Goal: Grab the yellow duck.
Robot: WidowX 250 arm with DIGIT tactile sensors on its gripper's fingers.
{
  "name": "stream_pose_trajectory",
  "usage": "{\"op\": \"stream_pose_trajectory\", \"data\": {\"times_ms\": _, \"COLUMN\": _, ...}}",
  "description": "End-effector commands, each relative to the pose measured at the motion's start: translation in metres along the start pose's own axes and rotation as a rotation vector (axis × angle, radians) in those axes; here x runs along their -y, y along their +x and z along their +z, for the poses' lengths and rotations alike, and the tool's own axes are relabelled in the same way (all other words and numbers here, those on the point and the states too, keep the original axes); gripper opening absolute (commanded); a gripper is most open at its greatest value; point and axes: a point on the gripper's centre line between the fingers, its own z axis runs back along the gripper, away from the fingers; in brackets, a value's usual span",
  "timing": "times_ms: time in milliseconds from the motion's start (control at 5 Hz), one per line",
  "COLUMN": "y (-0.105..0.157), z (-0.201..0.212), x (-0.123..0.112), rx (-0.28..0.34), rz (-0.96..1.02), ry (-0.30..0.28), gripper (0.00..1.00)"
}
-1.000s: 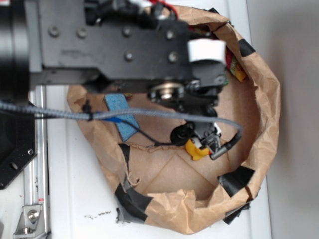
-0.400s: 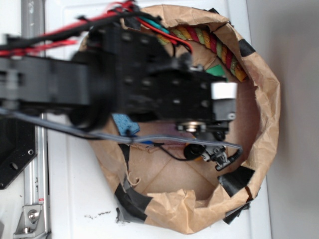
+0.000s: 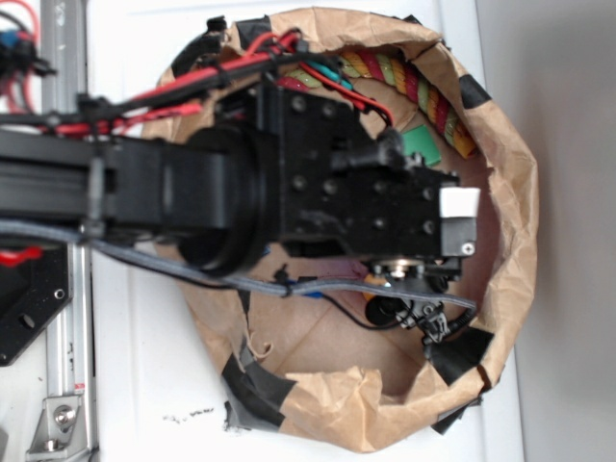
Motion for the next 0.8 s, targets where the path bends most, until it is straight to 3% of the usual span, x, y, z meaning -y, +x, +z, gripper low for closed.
{"op": "stream_pose_trajectory", "data": {"times_ms": 0, "y": -0.009, "z": -0.003, "x": 0.009, "rx": -0.023, "rz": -0.083, "ry": 0.001, "gripper": 1.00}}
{"op": "stream_pose_trajectory", "data": {"times_ms": 200, "y": -0.031, "z": -0.019, "x": 0.023, "rx": -0.099, "rz": -0.165, "ry": 0.011, "gripper": 1.00}}
{"op": "stream_pose_trajectory", "data": {"times_ms": 400, "y": -0.050, "z": -0.026, "x": 0.031, "rx": -0.104, "rz": -0.240, "ry": 0.044, "gripper": 1.00}}
{"op": "stream_pose_trajectory", "data": {"times_ms": 600, "y": -0.045, "z": -0.026, "x": 0.029, "rx": -0.072, "rz": -0.236, "ry": 0.047, "gripper": 1.00}}
